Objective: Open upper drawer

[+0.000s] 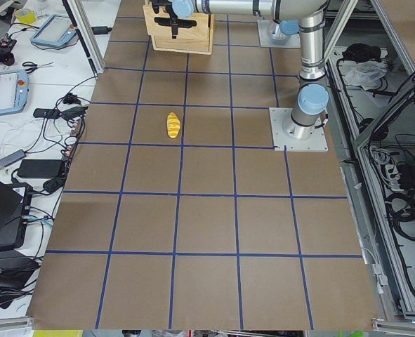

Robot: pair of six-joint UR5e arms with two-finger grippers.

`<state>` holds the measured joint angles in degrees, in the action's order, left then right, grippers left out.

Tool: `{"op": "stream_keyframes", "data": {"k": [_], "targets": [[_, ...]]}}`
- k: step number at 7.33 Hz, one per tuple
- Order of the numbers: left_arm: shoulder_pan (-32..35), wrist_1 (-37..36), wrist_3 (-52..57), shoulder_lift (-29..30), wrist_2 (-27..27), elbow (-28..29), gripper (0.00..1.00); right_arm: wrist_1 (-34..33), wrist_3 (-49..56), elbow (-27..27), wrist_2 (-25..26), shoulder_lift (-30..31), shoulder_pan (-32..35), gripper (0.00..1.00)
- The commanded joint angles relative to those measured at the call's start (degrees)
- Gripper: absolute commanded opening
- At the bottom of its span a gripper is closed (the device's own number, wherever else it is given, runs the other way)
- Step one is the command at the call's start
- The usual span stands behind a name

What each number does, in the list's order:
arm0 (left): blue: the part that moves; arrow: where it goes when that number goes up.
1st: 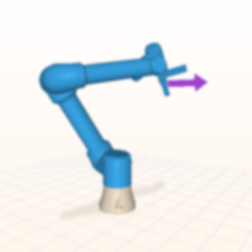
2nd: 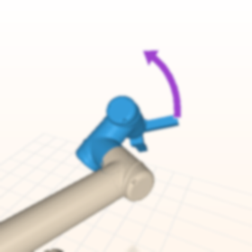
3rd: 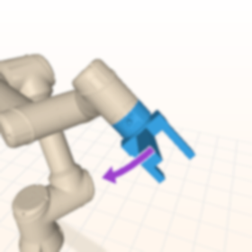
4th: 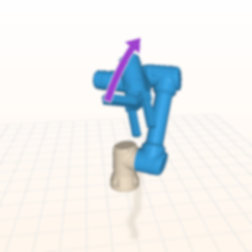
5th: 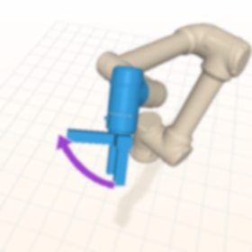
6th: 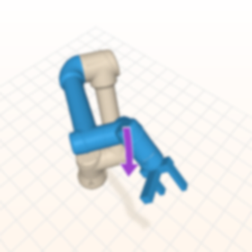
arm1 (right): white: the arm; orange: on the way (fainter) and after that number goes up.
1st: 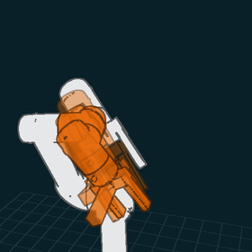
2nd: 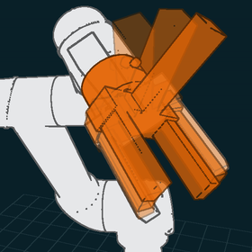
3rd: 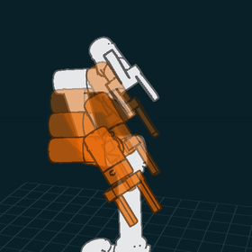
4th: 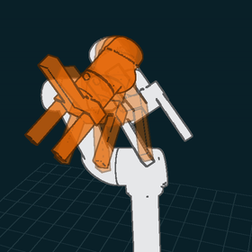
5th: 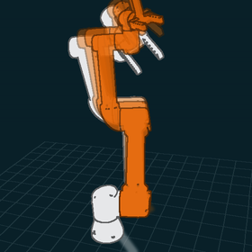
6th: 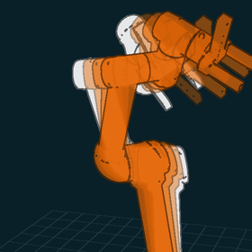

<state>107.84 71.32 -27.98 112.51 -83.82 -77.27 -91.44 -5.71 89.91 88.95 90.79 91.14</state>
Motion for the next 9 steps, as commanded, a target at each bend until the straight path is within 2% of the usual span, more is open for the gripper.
{"op": "stream_keyframes", "data": {"k": [1, 9], "targets": [[-0.4, 0.2, 0.5, -0.1, 0.0, 0.2, 1.0, 0.0, 0.0, 0.0, 0.0, 0.0, 0.0, 1.0], [-1.8, 2.7, 1.0, -1.1, 0.8, 0.7, 1.0, 0.0, 0.0, 0.0, 0.0, 0.0, 0.0, 1.0]]}}
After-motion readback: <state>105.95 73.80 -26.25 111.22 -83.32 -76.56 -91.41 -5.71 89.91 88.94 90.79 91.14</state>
